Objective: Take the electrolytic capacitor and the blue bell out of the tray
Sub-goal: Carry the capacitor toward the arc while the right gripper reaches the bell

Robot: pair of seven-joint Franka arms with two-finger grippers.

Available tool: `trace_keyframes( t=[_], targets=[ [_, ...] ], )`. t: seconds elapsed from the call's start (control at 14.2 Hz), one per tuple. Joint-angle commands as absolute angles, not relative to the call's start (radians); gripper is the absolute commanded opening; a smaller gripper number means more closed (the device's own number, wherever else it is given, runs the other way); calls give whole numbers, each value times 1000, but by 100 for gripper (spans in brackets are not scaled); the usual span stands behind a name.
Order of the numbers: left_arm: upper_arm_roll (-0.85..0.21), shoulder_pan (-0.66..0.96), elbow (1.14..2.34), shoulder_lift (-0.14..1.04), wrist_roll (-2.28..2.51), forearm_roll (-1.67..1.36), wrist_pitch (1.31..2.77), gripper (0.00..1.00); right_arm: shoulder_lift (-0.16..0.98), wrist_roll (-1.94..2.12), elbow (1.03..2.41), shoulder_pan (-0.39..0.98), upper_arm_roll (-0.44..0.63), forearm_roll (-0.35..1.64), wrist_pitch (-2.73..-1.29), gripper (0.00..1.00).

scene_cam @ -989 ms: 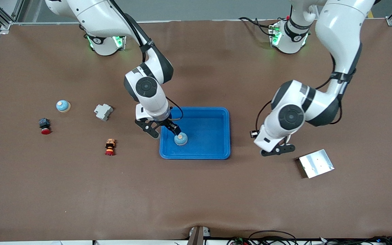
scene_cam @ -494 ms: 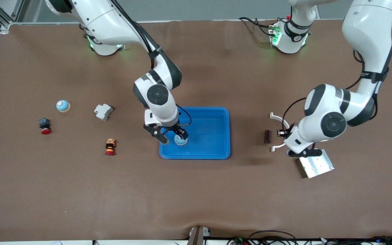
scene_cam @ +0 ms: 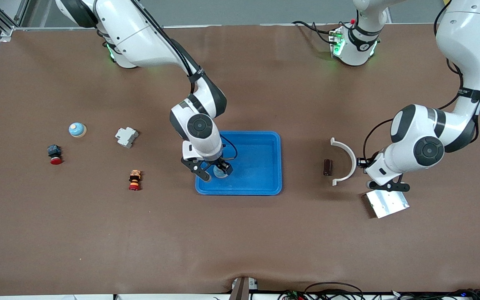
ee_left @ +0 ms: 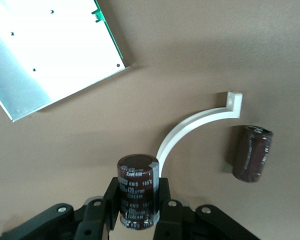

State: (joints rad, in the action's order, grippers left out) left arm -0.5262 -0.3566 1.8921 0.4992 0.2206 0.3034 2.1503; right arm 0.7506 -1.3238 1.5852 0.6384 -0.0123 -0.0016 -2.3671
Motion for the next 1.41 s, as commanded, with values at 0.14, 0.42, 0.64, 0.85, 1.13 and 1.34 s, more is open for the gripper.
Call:
trace_keyframes(
  t=[0.14,0.42,0.64,0.85,1.13,1.34],
  targets=[
    [-546,-411,2019,469,215,389,2304,0,804,-1350,1525,658,-2,-18,-2355,100],
    [-546,-439,2065,482,215,463,2371,0,804,-1342,1525,657,-2,-18,-2355,96],
    [-546,-465,2083,498,215,491,2405,0,807,-1338,1514,657,-2,-17,-2355,79],
    [-545,-479,2098,512,215,518,2440,0,807,-1344,1513,664,-3,-14,-2355,79],
    [-545,-497,2102,531,215,546,2462,0,805,-1331,1491,663,-3,-11,-2347,0],
    [-546,-500,2105,540,215,546,2476,0,798,-1330,1448,660,-3,-2,-2265,0]
  ],
)
